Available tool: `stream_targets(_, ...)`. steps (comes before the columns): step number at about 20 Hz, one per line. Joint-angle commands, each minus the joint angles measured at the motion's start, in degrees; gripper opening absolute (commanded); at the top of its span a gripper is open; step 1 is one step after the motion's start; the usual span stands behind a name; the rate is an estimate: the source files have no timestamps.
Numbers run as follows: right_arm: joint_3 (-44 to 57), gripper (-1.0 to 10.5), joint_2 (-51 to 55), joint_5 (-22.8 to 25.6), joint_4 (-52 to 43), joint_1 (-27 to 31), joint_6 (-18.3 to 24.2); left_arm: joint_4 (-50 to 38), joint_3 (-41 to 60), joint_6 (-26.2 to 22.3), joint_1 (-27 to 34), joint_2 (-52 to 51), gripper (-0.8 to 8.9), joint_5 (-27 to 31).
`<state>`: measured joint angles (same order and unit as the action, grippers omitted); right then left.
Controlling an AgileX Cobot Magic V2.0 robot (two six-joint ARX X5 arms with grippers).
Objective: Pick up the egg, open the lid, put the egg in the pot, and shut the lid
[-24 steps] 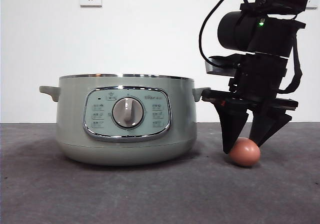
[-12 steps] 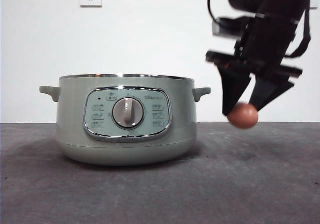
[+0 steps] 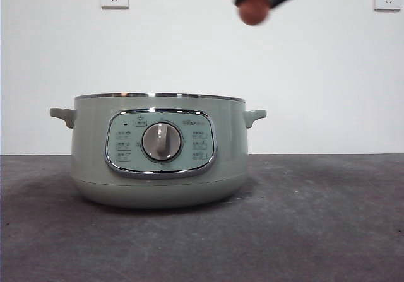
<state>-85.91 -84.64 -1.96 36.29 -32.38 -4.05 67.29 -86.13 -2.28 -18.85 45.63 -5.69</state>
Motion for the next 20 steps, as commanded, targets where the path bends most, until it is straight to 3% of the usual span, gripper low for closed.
stream_targets(1,-3.1,-0.2,-5.1,-0.2,-0.4,-2.0,0.3,-2.6,-0.3,0.1,0.1,-0.7,-0.08,-0.3)
stream_targets(11,-16.5,-0.2,-29.2,-2.6,-0.6,-7.3,1.8,-2.1,-0.3,0.1,0.1,-0.7,-0.08,-0.3)
stream_targets(20,-17.2,-0.2,-37.9,-2.7,-0.2,-8.3,3.1,-2.0,-0.3,-0.2,0.1,-0.7,-0.08,-0.3)
